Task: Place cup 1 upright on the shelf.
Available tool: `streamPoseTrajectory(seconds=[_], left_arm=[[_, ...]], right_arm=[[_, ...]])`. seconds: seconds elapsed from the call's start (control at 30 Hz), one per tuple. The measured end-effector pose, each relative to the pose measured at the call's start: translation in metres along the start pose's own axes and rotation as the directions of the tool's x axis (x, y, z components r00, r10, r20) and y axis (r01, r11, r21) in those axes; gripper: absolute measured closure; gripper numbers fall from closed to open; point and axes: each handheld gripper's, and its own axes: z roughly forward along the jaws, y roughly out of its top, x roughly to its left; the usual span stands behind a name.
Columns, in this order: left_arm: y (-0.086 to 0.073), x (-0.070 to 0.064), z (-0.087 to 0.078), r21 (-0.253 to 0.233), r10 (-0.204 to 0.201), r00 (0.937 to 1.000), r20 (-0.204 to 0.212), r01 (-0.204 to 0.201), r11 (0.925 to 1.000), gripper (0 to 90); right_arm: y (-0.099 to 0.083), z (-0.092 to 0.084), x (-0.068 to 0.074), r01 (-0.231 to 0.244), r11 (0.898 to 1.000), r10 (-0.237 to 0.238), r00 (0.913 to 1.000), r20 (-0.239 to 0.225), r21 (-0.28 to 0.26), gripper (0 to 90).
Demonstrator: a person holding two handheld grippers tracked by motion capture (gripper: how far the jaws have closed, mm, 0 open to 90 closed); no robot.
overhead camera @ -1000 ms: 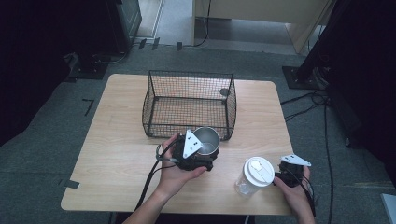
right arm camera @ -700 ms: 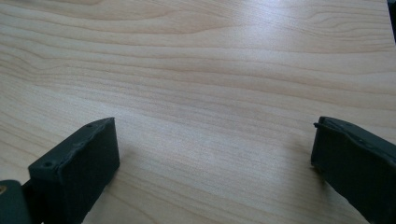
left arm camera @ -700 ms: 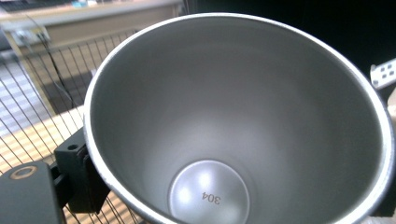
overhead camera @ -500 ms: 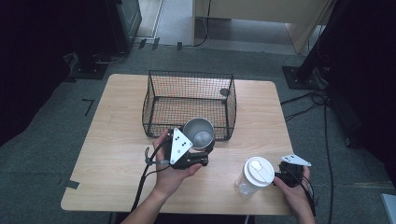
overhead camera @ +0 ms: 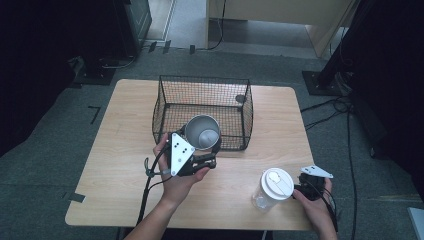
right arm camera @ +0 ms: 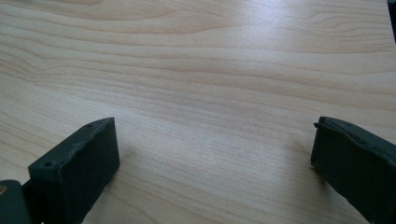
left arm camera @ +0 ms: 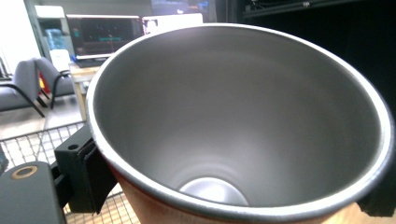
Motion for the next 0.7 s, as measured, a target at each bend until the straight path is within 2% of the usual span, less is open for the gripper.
streamPoseTrajectory(seconds=[0.3, 0.37, 0.7], left_arm=[[0.008, 0.014, 0.007, -0.027, -0.006, 0.9992, -0.040, 0.005, 0.9996, 8.4], [0.011, 0.019, 0.012, -0.034, 0.009, 0.9985, -0.054, -0.011, 0.9994, 8.4], [0.012, 0.035, 0.028, -0.047, -0.001, 0.9960, -0.089, -0.003, 0.9989, 8.4]], right_arm=[[0.000, 0.000, 0.000, 0.000, 1.000, 0.000, 1.0000, 0.000, 0.000, 1.1], [0.000, 0.000, 0.000, 0.000, 1.000, 0.000, 1.0000, 0.000, 0.000, 1.1], [0.000, 0.000, 0.000, 0.001, 1.000, -0.001, 1.0000, -0.001, 0.000, 1.1]])
